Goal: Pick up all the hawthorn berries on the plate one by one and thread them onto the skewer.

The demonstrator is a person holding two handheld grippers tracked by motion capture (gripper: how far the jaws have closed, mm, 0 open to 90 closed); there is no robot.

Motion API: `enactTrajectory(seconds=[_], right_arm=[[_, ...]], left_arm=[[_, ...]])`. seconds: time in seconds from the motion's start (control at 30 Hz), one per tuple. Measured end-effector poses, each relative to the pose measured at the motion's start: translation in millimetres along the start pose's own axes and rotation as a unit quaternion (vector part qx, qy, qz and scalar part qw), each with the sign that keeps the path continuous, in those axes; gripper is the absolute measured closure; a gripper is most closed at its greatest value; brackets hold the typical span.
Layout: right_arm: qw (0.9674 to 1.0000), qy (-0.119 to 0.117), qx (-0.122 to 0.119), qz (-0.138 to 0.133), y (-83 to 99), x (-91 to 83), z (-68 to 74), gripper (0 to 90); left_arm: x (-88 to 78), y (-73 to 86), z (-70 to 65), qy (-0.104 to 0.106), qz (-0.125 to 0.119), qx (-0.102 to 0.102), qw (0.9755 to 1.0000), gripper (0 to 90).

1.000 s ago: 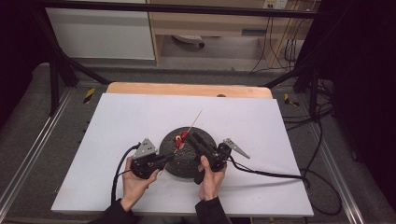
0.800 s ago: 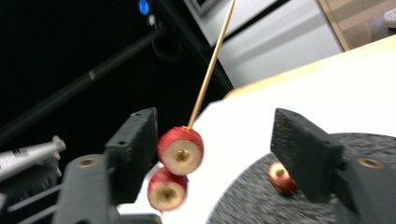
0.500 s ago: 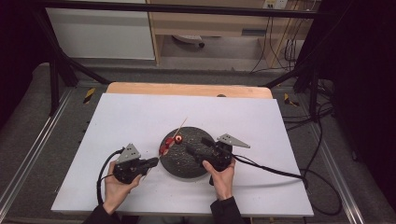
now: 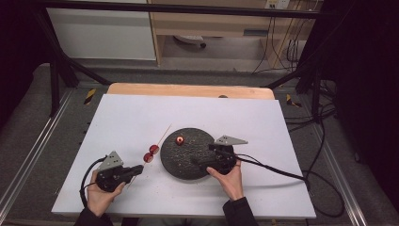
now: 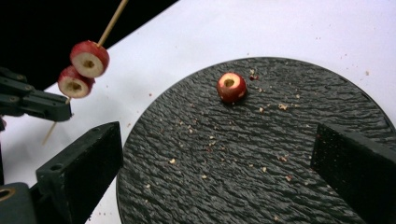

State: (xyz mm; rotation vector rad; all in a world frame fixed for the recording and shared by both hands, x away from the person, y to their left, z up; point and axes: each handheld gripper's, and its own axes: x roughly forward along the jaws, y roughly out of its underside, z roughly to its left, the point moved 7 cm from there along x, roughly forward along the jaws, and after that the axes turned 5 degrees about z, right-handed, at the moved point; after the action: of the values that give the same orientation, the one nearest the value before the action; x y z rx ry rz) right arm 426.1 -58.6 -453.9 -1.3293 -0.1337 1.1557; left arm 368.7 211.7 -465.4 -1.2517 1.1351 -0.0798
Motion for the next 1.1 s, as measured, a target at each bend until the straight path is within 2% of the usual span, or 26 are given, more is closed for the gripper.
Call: enactTrajectory(seconds=[0.17, 0.23, 0.33, 0.5, 0.63, 0.93, 1.0, 1.03, 1.1], right_arm=[[0.9996, 0.007, -0.011, 0.024, -4.3, -1.3, -1.9, 2.8], [0.9990, 0.015, -0.024, 0.035, -6.8, -0.7, -1.5, 2.8], [0.9981, 0.013, -0.033, 0.050, -13.4, 2.6, 2.2, 3.0], [0.9957, 0.019, -0.052, 0.074, -24.2, 10.5, 5.4, 3.3], [0.9932, 0.027, -0.066, 0.092, -31.9, 20.0, 2.0, 4.4], [0.9850, 0.039, -0.095, 0.139, -40.6, 41.8, -4.5, 5.2], [0.9817, 0.040, -0.111, 0.150, -42.3, 45.3, -6.2, 5.4], [0.9790, 0.044, -0.122, 0.157, -43.5, 47.1, -7.2, 5.7], [0.9766, 0.040, -0.134, 0.164, -45.6, 50.5, -7.6, 6.3]], left_arm=[[-5.7, 7.2, 3.5, -0.001, 0.003, 0.000, 1.0000, 88.4], [-7.5, 8.7, 4.2, -0.003, 0.003, 0.000, 1.0000, 88.4], [-9.3, 9.5, 4.3, -0.003, 0.002, 0.002, 1.0000, 88.4], [-10.2, 10.2, 5.9, -0.002, 0.004, 0.001, 1.0000, 88.4], [-10.0, 10.7, 7.0, -0.003, 0.005, 0.001, 1.0000, 88.4], [-10.0, 11.4, 10.0, -0.005, 0.005, -0.002, 1.0000, 88.4], [-9.6, 11.6, 10.1, -0.005, 0.006, -0.002, 1.0000, 88.4], [-9.4, 11.6, 10.2, -0.006, 0.007, -0.003, 1.0000, 88.4], [-9.0, 11.7, 10.7, -0.007, 0.007, -0.004, 0.9999, 88.4]])
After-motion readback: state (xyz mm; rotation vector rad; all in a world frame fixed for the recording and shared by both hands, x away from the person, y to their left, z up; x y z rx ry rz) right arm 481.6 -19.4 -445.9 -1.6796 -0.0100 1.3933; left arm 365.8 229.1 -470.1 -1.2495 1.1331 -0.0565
